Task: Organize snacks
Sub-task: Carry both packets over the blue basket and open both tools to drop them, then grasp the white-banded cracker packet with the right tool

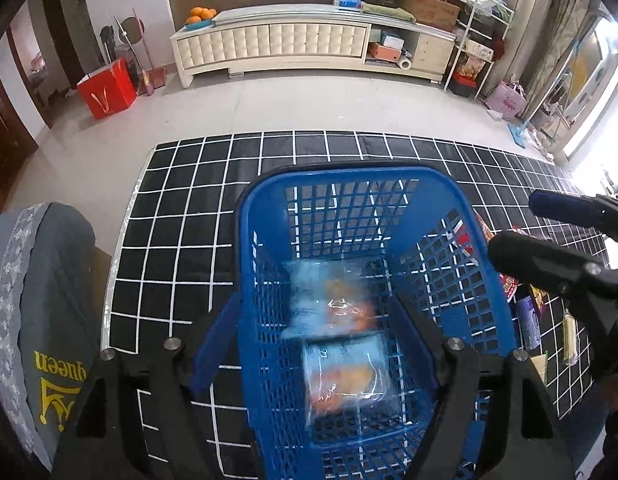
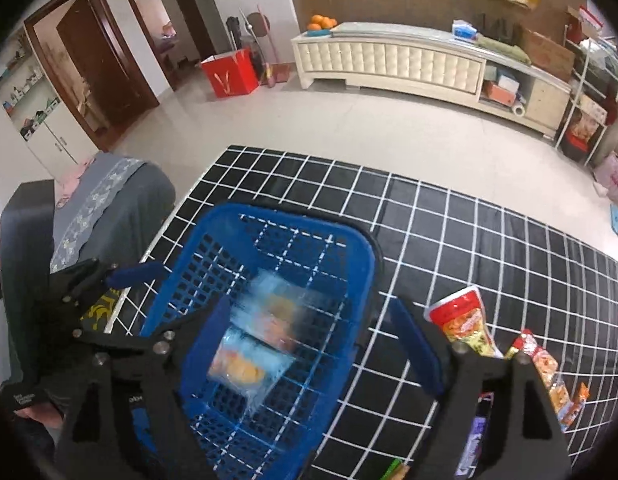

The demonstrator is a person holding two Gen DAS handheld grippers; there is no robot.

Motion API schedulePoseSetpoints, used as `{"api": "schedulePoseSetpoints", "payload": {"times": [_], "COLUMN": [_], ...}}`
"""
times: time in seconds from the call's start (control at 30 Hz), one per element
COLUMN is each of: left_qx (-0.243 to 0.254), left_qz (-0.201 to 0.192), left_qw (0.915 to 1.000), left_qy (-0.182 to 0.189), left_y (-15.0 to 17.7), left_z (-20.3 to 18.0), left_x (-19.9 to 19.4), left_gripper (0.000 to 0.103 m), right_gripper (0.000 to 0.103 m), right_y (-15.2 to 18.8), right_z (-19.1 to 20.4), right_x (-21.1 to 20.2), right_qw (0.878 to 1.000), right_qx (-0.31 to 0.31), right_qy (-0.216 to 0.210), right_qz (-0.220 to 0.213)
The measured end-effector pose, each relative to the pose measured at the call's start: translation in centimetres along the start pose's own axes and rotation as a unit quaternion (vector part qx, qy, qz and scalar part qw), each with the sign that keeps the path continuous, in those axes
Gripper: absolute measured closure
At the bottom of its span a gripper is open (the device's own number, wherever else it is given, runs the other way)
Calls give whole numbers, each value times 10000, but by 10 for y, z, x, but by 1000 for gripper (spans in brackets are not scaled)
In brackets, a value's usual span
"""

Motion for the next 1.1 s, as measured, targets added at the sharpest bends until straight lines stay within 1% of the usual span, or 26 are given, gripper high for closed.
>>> {"api": "schedulePoseSetpoints", "payload": {"times": [0.17, 0.37, 0.53, 0.77, 1.1], "left_qx": [133, 130, 185, 368, 624], "left_qz": [-174, -315, -476, -740, -845], "left_qw": [9997, 9994, 9986, 9963, 9934], "left_qy": [-77, 1, 112, 243, 463], "left_y": [9, 23, 35, 49, 61], "left_z": [-7, -21, -36, -73, -136], "left_x": [-23, -57, -88, -127, -144], "left_gripper": [28, 28, 28, 28, 28], "right_gripper": [17, 17, 17, 17, 17], "right_y": [8, 26, 44, 73, 114], "right_z": [3, 5, 1, -17, -59], "right_x": [-18, -45, -81, -126, -174], "right_qw": [10000, 9999, 9996, 9983, 9944], "right_qx": [53, 80, 103, 239, 580], "right_qy": [-28, -50, 66, 292, 626], "right_qz": [-29, -92, -256, -445, -625]}}
Point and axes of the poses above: each gripper's, at about its wrist camera, not at the fingertips, and x roughly the way its jaws point, z to its left, y to its underside, the point moved 8 cm from there along x, roughly the way its jaws point, and after that the axes turned 11 degrees about -y, right-handed, at the moved point
